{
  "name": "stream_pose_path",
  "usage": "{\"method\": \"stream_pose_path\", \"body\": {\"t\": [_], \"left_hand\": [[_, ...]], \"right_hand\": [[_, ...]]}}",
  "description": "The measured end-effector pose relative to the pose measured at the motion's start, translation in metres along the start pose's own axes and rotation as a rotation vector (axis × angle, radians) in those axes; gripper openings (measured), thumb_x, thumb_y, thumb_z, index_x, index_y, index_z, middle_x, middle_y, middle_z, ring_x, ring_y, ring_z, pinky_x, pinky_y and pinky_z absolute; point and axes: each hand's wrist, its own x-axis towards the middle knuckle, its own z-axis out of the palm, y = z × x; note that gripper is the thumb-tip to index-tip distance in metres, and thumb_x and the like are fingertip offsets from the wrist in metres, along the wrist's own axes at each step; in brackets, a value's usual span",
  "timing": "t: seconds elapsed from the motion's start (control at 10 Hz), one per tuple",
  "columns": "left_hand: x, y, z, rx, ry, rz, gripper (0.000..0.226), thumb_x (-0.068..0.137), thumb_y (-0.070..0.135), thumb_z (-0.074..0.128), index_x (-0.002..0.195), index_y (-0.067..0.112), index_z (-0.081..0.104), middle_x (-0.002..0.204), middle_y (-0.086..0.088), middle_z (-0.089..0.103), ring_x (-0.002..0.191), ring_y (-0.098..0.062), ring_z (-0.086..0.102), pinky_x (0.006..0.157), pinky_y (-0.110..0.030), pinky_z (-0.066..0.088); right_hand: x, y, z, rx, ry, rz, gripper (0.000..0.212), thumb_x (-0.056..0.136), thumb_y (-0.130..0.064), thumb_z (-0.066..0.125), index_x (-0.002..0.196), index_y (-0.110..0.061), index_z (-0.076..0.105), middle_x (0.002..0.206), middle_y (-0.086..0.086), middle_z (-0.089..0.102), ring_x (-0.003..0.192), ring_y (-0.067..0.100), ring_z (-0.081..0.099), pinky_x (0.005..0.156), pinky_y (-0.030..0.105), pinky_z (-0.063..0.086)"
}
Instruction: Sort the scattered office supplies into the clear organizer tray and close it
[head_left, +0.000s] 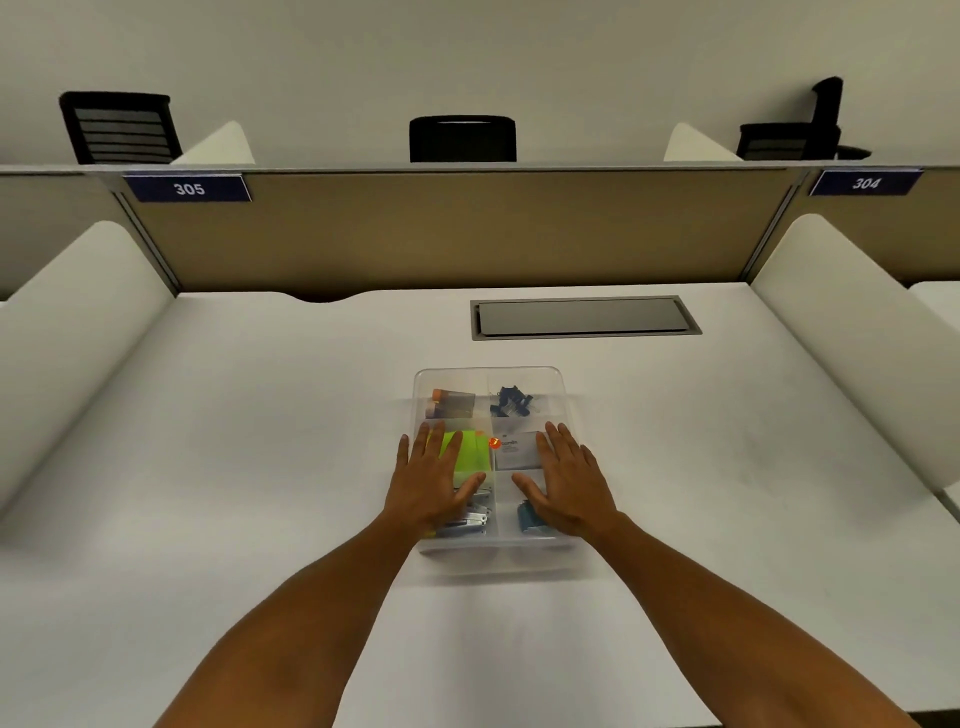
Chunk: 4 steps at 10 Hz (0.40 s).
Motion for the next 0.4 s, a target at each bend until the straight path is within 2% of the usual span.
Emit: {"method": "stream_pose_path", "body": {"t": [0.2, 0.3, 0.4], "left_hand": [[0.006, -0.003, -0.014, -0.043, -0.104, 0.02, 0.085, 0.087, 0.074, 0.025, 0.154, 0.024, 0.01, 0.163, -0.005, -0.002, 0.15, -0.027, -0.004, 0.121, -0.048, -0.001], [0.014, -0.01, -0.035, -0.128, -0.104, -0.018, 0.09, 0.087, 0.075, 0.028, 0.154, 0.022, 0.002, 0.163, -0.006, -0.004, 0.15, -0.027, -0.003, 0.121, -0.046, 0.004], [0.02, -0.017, -0.049, -0.117, -0.064, -0.038, 0.092, 0.086, 0.075, 0.027, 0.154, 0.02, 0.001, 0.163, -0.007, -0.002, 0.15, -0.028, -0.002, 0.122, -0.046, 0.005]], "right_hand": [[0.003, -0.002, -0.008, -0.061, -0.01, -0.01, 0.086, 0.09, -0.072, 0.021, 0.155, -0.018, 0.007, 0.164, 0.005, 0.001, 0.151, 0.025, -0.002, 0.121, 0.046, 0.0], [0.012, -0.011, -0.024, -0.028, 0.014, -0.035, 0.088, 0.089, -0.073, 0.024, 0.155, -0.019, 0.005, 0.164, 0.005, -0.002, 0.151, 0.026, -0.005, 0.121, 0.045, -0.002], [0.023, -0.014, -0.035, -0.05, 0.029, -0.064, 0.089, 0.088, -0.074, 0.023, 0.155, -0.018, 0.004, 0.164, 0.006, -0.001, 0.151, 0.025, -0.005, 0.121, 0.045, -0.001]]}}
